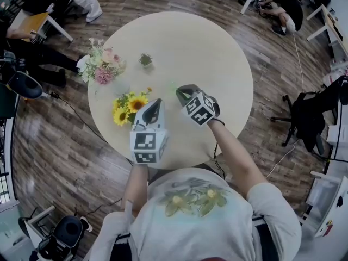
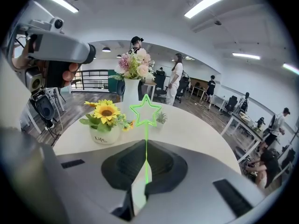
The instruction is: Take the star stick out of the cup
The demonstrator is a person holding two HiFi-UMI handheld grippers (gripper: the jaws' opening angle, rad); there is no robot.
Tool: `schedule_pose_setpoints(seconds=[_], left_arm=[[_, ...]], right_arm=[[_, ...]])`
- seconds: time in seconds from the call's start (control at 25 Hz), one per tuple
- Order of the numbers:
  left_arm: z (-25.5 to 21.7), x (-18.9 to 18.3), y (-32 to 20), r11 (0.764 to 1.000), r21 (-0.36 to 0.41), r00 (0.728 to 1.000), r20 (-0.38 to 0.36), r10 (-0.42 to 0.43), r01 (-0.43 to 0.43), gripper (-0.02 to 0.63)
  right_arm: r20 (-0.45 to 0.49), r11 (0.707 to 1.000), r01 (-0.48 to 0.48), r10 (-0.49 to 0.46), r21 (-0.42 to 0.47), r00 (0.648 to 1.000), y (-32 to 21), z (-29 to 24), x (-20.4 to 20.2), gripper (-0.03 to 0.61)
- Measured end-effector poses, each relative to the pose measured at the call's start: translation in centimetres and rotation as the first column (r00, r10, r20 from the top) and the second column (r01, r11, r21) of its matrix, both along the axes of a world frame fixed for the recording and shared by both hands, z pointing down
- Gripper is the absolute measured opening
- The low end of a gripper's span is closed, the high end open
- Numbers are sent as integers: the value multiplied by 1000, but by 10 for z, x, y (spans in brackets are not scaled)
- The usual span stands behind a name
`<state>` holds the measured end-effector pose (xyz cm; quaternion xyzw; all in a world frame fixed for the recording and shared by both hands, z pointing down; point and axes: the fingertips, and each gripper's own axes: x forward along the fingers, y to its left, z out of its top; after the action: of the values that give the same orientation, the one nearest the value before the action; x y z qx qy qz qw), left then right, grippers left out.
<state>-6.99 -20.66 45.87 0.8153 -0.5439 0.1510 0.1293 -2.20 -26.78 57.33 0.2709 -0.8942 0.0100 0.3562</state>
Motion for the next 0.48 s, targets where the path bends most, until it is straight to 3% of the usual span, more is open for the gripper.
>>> schedule_pose_setpoints(seconds=[0.48], left_arm=[[0, 1, -1, 1000, -1, 1000, 12, 11, -11, 0]], right_arm=[[44, 999, -37, 36, 25, 998, -1, -21, 9, 20]])
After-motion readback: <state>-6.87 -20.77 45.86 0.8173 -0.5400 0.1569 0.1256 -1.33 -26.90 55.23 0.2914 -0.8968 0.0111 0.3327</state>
